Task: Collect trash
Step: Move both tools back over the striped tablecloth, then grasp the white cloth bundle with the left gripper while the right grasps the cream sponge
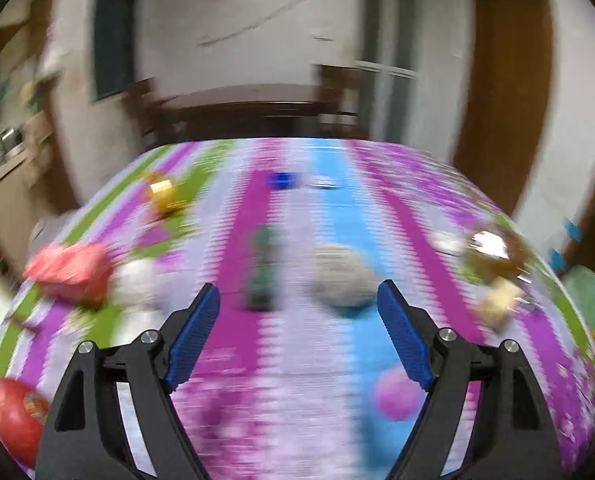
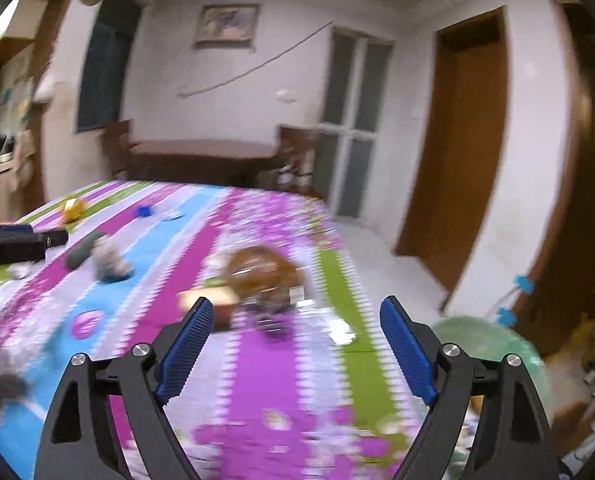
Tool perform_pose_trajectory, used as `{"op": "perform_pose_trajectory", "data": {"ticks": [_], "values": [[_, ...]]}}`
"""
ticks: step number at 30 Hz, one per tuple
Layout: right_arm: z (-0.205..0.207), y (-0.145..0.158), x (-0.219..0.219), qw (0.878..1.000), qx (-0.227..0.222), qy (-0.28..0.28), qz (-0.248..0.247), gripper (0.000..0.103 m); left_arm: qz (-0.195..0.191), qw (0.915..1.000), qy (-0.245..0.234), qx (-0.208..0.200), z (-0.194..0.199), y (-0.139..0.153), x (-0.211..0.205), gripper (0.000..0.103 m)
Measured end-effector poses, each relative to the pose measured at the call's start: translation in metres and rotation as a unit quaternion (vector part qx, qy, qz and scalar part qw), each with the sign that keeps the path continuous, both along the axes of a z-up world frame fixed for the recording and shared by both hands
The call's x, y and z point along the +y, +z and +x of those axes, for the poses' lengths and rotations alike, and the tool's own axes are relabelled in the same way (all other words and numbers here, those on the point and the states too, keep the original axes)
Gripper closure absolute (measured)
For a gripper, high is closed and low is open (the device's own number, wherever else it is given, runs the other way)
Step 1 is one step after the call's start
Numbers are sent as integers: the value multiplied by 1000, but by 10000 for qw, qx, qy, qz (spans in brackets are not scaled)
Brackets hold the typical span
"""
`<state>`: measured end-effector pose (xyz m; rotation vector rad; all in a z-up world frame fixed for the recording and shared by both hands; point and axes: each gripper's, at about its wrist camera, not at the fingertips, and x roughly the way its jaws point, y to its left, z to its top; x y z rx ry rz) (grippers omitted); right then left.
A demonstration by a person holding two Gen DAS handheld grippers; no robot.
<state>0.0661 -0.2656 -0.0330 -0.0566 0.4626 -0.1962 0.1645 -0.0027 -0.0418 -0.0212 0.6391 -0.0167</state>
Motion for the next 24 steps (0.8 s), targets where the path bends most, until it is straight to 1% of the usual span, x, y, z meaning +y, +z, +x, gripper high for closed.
{"op": "perform_pose_trajectory", "data": {"ticks": [2, 4, 6, 8, 10, 13, 16, 18, 19, 20, 21, 22, 23, 24], "values": [[12, -3, 8, 9992, 173, 227, 267, 17, -68, 9987, 499, 48, 0, -1, 30, 23], [24, -8, 13, 9975, 371, 343, 491, 17, -168, 9952, 954, 146, 3, -4, 59, 22], [35, -13, 12, 9953, 540, 365, 713, 17, -317, 9918, 1214, 232, 6, -7, 78, 22], [50, -21, 3, 9918, 739, 357, 982, 17, -450, 9889, 1375, 336, 9, -12, 89, 22], [68, -30, 2, 9872, 945, 357, 1236, 17, -483, 9864, 1515, 414, 13, -17, 96, 22], [88, -42, 3, 9791, 1270, 372, 1543, 16, -502, 9848, 1584, 502, 22, -20, 100, 22], [101, -50, 5, 9733, 1474, 409, 1711, 16, -388, 9838, 1637, 625, 39, -24, 102, 22], [111, -55, 11, 9712, 1582, 481, 1717, 16, -335, 9820, 1684, 792, 48, -29, 101, 23], [117, -57, 15, 9708, 1633, 505, 1684, 16, -370, 9816, 1661, 865, 52, -32, 102, 26], [119, -57, 17, 9705, 1673, 518, 1655, 16, -394, 9810, 1645, 946, 54, -35, 102, 34], [122, -59, 19, 9700, 1719, 540, 1632, 18, -434, 9802, 1615, 1056, 56, -38, 102, 41], [127, -61, 21, 9684, 1790, 579, 1636, 21, -504, 9792, 1570, 1183, 60, -41, 104, 43], [130, -63, 22, 9673, 1835, 591, 1646, 28, -552, 9782, 1557, 1260, 63, -44, 105, 48], [134, -65, 23, 9661, 1884, 589, 1662, 30, -552, 9781, 1568, 1249, 64, -44, 106, 50]]}}
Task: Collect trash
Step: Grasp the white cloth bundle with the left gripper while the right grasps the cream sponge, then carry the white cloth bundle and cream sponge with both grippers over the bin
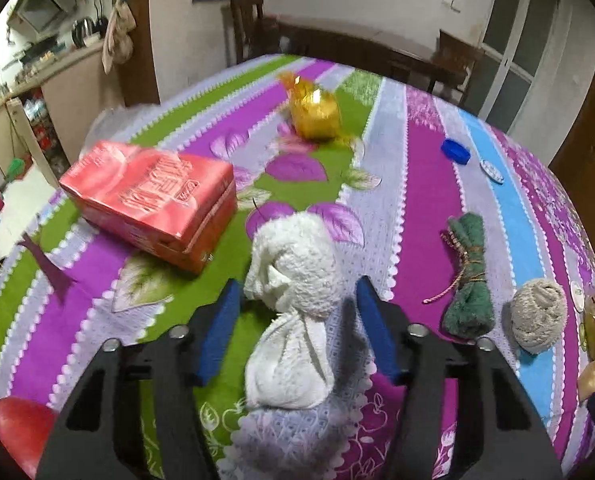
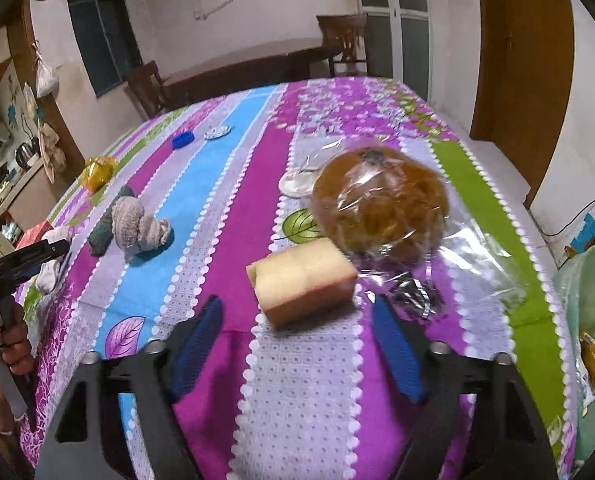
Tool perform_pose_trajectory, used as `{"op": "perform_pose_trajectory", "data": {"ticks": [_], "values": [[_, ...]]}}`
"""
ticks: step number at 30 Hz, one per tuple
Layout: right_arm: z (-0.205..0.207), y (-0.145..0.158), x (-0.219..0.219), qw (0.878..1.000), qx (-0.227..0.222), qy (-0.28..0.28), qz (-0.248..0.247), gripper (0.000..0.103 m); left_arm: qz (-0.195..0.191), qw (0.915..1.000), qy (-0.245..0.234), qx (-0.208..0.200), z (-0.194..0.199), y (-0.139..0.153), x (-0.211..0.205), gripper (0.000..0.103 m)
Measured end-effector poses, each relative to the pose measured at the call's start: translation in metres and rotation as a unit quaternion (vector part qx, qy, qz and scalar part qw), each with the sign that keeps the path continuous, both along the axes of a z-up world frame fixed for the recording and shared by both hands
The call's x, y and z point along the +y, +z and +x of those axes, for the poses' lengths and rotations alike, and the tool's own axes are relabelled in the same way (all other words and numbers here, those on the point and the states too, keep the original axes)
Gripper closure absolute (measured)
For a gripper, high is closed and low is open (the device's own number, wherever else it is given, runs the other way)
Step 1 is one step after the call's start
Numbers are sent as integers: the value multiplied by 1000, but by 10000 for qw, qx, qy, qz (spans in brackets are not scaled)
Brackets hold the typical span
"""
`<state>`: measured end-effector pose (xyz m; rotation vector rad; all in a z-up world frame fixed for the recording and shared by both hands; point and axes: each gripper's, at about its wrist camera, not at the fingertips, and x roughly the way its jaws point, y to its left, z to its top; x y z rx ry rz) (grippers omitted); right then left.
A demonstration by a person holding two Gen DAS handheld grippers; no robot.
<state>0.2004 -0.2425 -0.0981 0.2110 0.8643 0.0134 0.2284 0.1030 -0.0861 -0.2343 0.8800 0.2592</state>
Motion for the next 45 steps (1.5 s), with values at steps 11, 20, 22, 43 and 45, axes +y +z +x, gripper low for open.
{"op": "perform_pose_trajectory", "data": {"ticks": [11, 20, 22, 43, 45], "values": [[1, -2, -4, 9997, -28, -34, 244, 54, -151, 9998, -125, -80, -2, 0, 4, 72], [-57, 16, 17, 9987, -464, 179, 98, 56, -144, 9978, -610, -227, -62, 10, -22, 72], [-70, 21, 21, 9981, -561, 219, 162, 56, 101, 9969, -718, -316, -74, 14, -31, 72], [-155, 48, -24, 9953, -916, -297, -8, 57, 1438, 9545, -2270, -1296, -105, 61, -176, 72], [-162, 56, -40, 9945, -944, -444, -88, 57, 1401, 9485, -2498, -1352, -104, 66, -195, 72]]}}
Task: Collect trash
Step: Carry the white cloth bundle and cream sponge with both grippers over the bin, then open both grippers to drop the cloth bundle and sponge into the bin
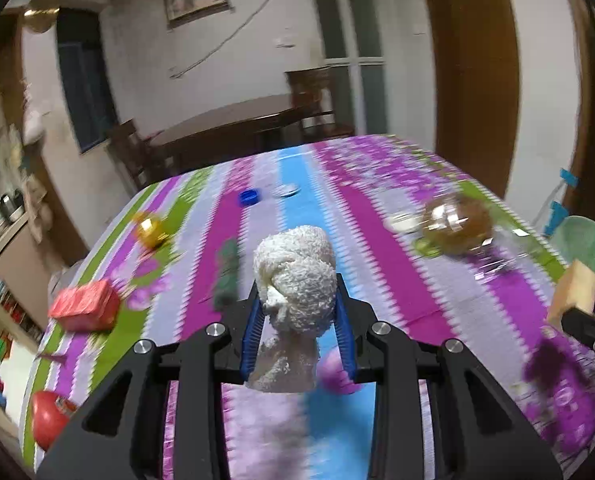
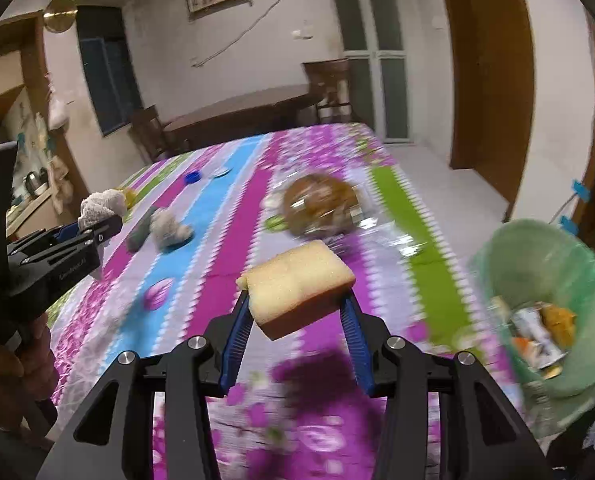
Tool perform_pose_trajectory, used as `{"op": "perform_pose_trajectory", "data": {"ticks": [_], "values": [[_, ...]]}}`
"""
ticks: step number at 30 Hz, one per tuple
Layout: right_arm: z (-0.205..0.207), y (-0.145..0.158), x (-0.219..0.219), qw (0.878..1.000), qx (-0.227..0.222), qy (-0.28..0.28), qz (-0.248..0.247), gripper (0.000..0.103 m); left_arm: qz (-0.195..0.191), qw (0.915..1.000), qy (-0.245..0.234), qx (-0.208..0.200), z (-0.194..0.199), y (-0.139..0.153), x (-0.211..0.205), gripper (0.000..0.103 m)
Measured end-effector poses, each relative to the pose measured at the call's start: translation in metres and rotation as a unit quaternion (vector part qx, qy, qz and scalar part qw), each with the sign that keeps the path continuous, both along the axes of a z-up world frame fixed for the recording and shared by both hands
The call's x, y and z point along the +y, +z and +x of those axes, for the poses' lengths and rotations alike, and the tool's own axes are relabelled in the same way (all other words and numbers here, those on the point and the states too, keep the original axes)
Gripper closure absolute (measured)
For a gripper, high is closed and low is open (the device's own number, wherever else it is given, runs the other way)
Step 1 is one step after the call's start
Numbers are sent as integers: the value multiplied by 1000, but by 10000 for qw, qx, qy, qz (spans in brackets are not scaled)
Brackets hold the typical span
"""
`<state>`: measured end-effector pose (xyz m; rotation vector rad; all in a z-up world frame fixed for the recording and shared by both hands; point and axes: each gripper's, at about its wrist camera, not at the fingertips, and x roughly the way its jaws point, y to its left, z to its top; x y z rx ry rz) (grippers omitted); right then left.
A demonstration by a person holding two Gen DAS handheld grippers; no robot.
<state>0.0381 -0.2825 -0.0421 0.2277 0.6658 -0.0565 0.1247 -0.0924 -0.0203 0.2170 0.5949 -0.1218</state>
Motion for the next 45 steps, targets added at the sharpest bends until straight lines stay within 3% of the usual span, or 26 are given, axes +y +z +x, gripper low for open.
{"op": "perform_pose_trajectory", "data": {"ticks": [14, 22, 31, 40, 43, 45], "values": [[-52, 44, -115, 9920, 81, -1095, -627, 57, 167, 9898, -1414, 34, -3, 9, -132, 72], [-82, 63, -164, 9833, 162, -1588, -874, 57, 291, 9817, -1879, 26, -7, 8, -185, 72], [-93, 59, -206, 9759, 421, -1941, -904, 57, 475, 9732, -2248, -19, -12, 4, -232, 72], [-93, 38, -249, 9698, 915, -2139, -730, 57, 680, 9560, -2855, 54, -16, -3, -280, 72], [-88, 30, -260, 9682, 1068, -2166, -659, 57, 591, 9446, -3209, 356, -11, -10, -295, 72], [-87, 25, -266, 9673, 1151, -2172, -630, 57, 520, 9325, -3523, 600, -5, -15, -305, 72]]}}
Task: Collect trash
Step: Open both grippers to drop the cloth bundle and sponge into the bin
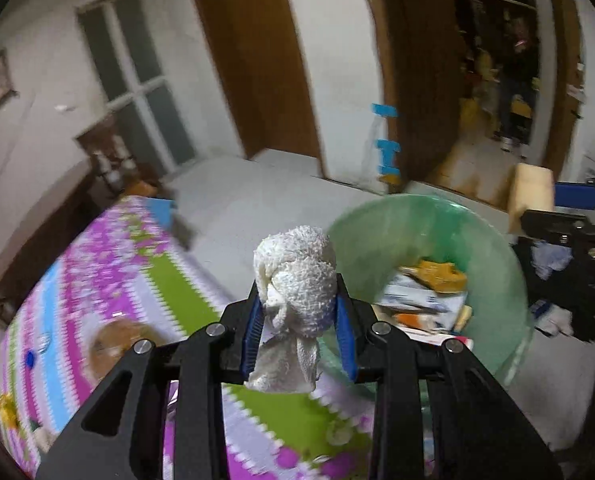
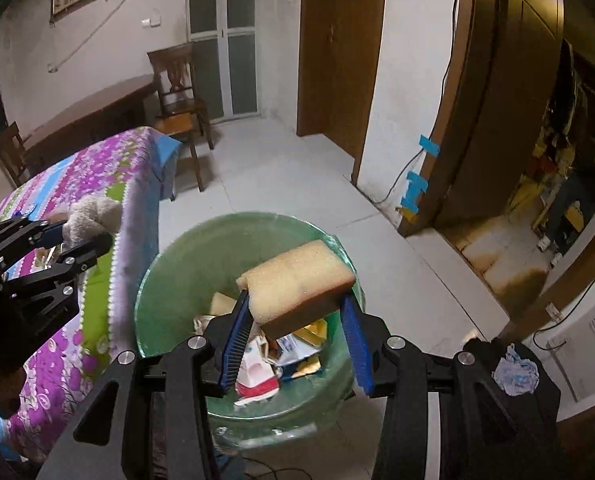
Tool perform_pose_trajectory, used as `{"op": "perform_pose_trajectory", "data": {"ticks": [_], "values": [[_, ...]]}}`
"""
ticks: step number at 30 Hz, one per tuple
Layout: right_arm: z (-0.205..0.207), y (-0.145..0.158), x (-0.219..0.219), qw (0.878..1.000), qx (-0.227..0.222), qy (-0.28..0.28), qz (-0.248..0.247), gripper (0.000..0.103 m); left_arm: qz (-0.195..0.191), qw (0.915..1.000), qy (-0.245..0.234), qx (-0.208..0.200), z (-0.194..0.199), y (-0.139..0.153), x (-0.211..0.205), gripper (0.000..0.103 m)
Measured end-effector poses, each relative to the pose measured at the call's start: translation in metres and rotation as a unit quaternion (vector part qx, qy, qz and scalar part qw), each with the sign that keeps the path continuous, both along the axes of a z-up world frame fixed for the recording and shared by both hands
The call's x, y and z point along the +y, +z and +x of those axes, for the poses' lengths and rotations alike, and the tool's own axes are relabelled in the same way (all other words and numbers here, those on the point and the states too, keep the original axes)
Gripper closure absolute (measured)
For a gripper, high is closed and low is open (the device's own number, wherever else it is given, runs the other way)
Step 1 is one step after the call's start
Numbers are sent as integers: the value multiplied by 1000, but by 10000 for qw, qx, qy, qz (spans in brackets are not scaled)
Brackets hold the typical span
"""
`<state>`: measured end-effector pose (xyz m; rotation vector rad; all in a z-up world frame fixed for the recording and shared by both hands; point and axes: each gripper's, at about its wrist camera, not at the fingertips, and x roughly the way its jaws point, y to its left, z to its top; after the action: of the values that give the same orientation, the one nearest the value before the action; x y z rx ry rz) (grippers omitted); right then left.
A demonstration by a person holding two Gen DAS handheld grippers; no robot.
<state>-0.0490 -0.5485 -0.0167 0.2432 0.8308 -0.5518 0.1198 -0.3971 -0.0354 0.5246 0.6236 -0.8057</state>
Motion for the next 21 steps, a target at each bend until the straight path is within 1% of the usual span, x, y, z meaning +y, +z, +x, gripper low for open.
{"op": "perform_pose_trajectory", "data": {"ticks": [5, 7, 12, 15, 17, 18, 19, 20, 21], "values": [[5, -12, -5, 9998, 129, 107, 70, 57, 93, 9980, -571, 254, 5, -11, -12, 72], [5, -16, -6, 9996, 183, 187, 49, 57, 95, 9956, -847, 388, 3, -14, -16, 72], [10, -18, -2, 9988, 237, 418, 20, 57, 117, 9880, -1444, 540, -3, -19, -26, 72], [12, -17, 1, 9980, 304, 553, -81, 57, 68, 9847, -1652, 554, -3, -19, -31, 72], [14, -17, 1, 9974, 331, 620, -137, 57, 21, 9840, -1709, 503, -2, -20, -35, 69], [16, -17, 1, 9972, 343, 641, -161, 57, 14, 9836, -1739, 481, -2, -20, -37, 63], [18, -17, -1, 9969, 358, 675, -171, 57, 66, 9846, -1692, 443, -1, -23, -40, 51], [20, -17, -3, 9965, 361, 732, -161, 56, 84, 9862, -1612, 377, 0, -23, -42, 24], [22, -17, -4, 9960, 347, 812, -135, 51, 41, 9879, -1533, 247, 0, -24, -42, 20]]}}
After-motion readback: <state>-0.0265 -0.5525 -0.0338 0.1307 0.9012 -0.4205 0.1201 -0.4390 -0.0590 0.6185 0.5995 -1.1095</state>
